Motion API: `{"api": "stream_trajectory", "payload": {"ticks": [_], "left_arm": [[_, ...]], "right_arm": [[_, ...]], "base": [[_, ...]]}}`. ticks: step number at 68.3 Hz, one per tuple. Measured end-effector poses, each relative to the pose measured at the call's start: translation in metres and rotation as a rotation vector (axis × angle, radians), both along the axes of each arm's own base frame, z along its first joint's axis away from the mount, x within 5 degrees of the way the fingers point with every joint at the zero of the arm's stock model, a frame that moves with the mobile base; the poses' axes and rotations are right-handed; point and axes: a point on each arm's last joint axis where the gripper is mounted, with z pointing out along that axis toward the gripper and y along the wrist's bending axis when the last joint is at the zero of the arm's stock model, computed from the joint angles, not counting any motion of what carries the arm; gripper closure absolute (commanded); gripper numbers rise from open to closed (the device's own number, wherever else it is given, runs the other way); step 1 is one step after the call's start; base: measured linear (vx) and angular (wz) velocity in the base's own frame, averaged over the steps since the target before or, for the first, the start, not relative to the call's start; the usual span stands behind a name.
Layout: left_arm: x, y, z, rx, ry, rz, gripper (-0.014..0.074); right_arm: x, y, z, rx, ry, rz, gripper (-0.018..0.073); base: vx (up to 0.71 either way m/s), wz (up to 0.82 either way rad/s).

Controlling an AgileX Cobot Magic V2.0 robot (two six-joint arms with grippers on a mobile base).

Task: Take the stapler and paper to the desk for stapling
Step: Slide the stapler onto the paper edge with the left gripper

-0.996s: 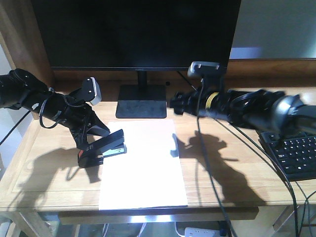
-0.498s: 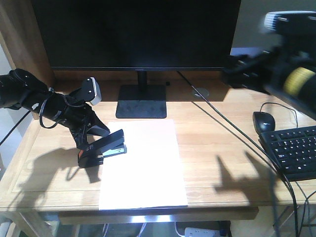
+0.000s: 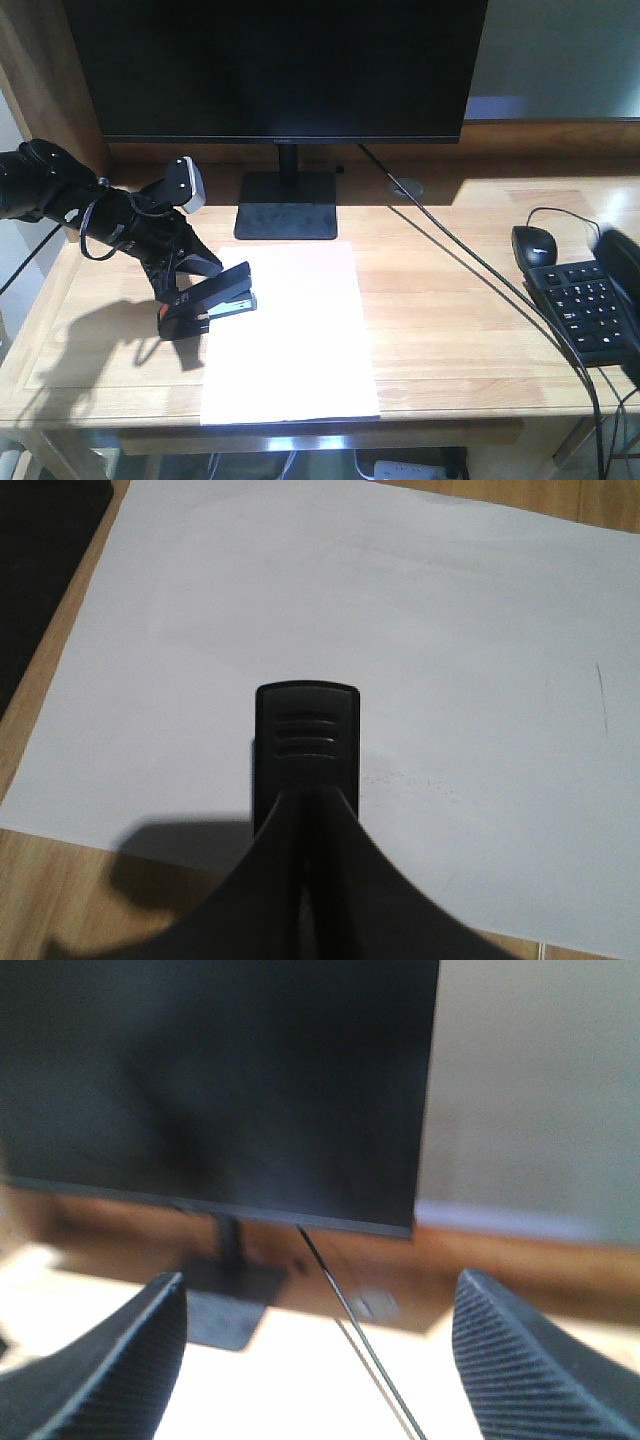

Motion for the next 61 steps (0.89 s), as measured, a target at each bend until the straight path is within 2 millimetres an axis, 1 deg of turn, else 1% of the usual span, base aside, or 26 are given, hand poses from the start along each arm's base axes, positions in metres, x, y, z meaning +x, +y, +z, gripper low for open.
{"api": "stream_trajectory", "payload": {"ticks": [3,8,14,19,27,38,61], "left_arm": [[0.0,0.0,0.0,0.0,0.0,0.0,0.0603],[0.0,0.0,0.0,0.0,0.0,0.0,0.0603],[0.0,0.0,0.0,0.0,0.0,0.0,0.0603],[0.0,0.0,0.0,0.0,0.0,0.0,0.0603],[0.0,0.0,0.0,0.0,0.0,0.0,0.0603],[0.0,0.0,0.0,0.0,0.0,0.0,0.0603],[0.0,0.0,0.0,0.0,0.0,0.0,0.0603]], "right_arm": [[-0.01,-0.003,-0.004,0.008,-0.031,0.004,0.0031],[-0.021,-0.007,-0.012,0.015,-0.062,0.007,0.0031],[-0.03,-0.01,-0.022,0.023,-0.086,0.009,0.0031],[-0.034,-0.012,-0.03,0.024,-0.092,0.009,0.0031],[-0.035,-0.012,-0.04,0.018,-0.078,0.009,0.0031],[-0.034,-0.012,-0.046,0.009,-0.061,0.009,0.0031],[-0.034,-0.011,-0.047,0.006,-0.058,0.009,0.0031]], "base": [[0.0,0.0],[0.0,0.0],[0.0,0.0],[0.0,0.0],[0.0,0.0],[0.0,0.0],[0.0,0.0]]}}
